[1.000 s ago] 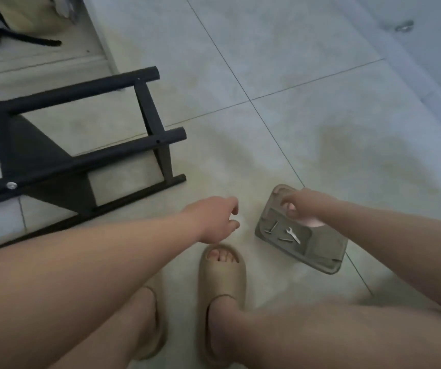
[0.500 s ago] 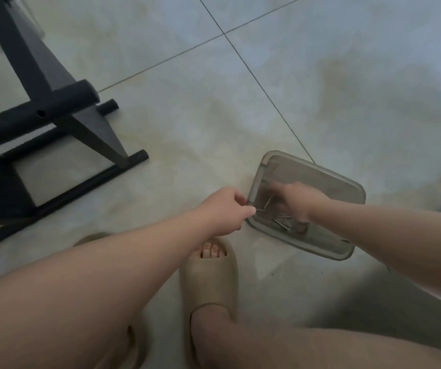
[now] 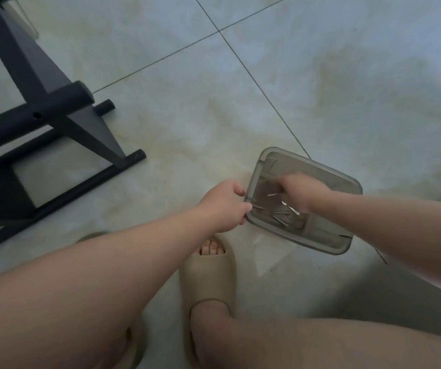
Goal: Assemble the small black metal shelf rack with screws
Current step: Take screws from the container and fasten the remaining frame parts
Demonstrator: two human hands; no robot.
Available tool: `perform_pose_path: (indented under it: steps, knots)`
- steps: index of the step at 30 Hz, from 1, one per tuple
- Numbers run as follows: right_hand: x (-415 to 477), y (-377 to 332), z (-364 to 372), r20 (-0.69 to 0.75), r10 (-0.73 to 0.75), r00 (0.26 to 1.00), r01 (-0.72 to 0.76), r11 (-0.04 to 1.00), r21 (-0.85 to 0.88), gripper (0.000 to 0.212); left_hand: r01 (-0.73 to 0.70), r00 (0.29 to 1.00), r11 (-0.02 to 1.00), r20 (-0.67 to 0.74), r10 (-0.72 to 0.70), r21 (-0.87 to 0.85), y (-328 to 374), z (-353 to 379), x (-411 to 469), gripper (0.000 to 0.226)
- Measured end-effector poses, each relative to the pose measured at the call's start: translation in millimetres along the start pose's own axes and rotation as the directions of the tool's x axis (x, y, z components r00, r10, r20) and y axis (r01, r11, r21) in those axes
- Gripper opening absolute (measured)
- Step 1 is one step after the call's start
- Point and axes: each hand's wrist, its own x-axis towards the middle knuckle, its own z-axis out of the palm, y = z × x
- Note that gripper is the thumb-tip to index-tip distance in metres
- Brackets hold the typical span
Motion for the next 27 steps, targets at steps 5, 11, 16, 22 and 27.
perform_pose_path:
  steps: [5,11,16,22,27]
  knots:
    - [-35,-18,-44,-0.123,-0.016,0.992,0.034,0.989,0.145,0.014,0.004,0.999,0.974,-0.039,0.005,0.226,15,-37,-27,0.038]
    - [-86,-89,-109,-0.331,-0.080,0.940,0.215,0.893,0.396,0.023,-0.072,0.969,0.898,-0.185,0.167,0.435,34,-119,-96,0.009]
    - [-117,-161,-157,-0.424,-0.162,0.891,0.398,0.728,0.558,0.023,-0.100,0.880,0.928,-0.404,0.250,0.358,23,-185,-150,0.014]
    - [-116,-237,-173,-0.496,-0.154,0.855,0.498,0.510,0.701,0.014,-0.112,0.612,0.968,-0.752,0.246,0.225,-5,-238,-160,0.012]
    - [-100,-261,-168,-0.514,-0.217,0.830,0.552,0.454,0.700,0.015,-0.069,0.776,0.996,-0.625,0.086,0.052,-14,-266,-136,0.045]
